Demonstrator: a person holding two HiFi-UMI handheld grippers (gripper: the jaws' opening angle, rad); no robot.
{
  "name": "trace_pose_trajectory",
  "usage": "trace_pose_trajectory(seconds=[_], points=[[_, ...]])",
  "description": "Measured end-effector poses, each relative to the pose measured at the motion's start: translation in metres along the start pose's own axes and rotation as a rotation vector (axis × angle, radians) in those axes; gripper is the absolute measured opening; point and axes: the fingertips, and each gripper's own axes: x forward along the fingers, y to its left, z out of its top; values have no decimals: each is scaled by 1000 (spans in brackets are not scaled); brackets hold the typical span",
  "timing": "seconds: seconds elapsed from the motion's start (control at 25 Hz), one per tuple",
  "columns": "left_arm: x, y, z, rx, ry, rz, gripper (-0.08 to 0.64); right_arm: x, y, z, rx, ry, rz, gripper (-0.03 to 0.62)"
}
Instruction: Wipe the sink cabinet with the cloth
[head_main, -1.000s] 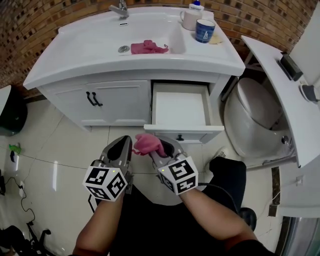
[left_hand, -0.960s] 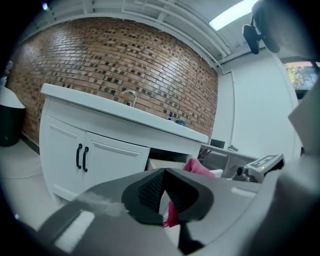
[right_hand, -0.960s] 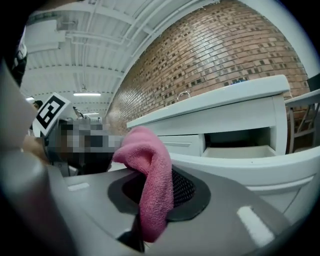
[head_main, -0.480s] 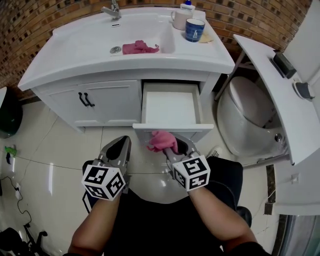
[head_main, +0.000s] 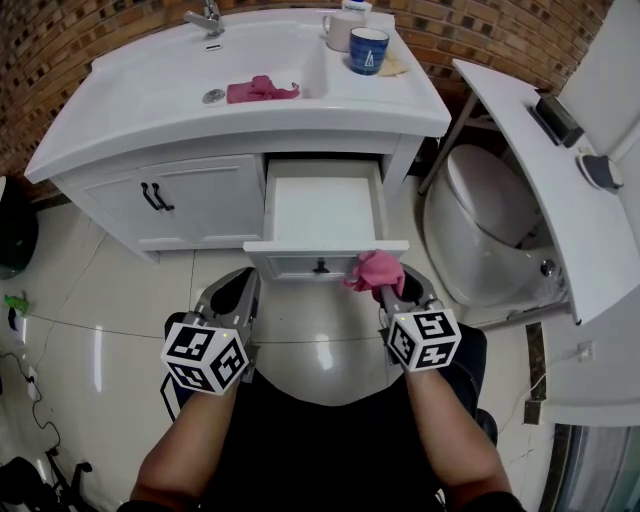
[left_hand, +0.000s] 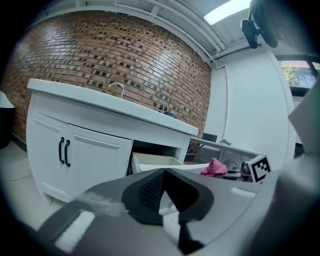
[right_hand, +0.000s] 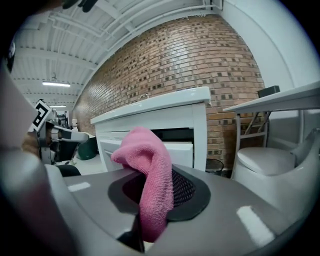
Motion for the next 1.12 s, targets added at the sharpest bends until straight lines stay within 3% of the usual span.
trace_pose_trajectory(seconds=[0.16, 0.28, 0.44, 0.72, 0.92, 1.12], points=[[8, -11, 1, 13, 1, -16, 6, -13, -26, -1, 25, -4, -62, 80], [11, -19, 1, 42, 3, -23, 6, -19, -21, 5, 36, -23, -43, 80], [10, -25, 0, 113, 10, -27, 6, -7, 35, 7, 22, -24, 97, 80], [-1, -7, -4, 153, 25, 18, 6, 44, 155, -23, -68, 73, 327, 80], [-15, 10, -9, 156, 51, 43, 6, 76, 190, -44, -112, 120, 362, 80], [-27, 21, -13, 177, 70, 45, 6, 98, 190, -59, -70, 159, 333, 80]])
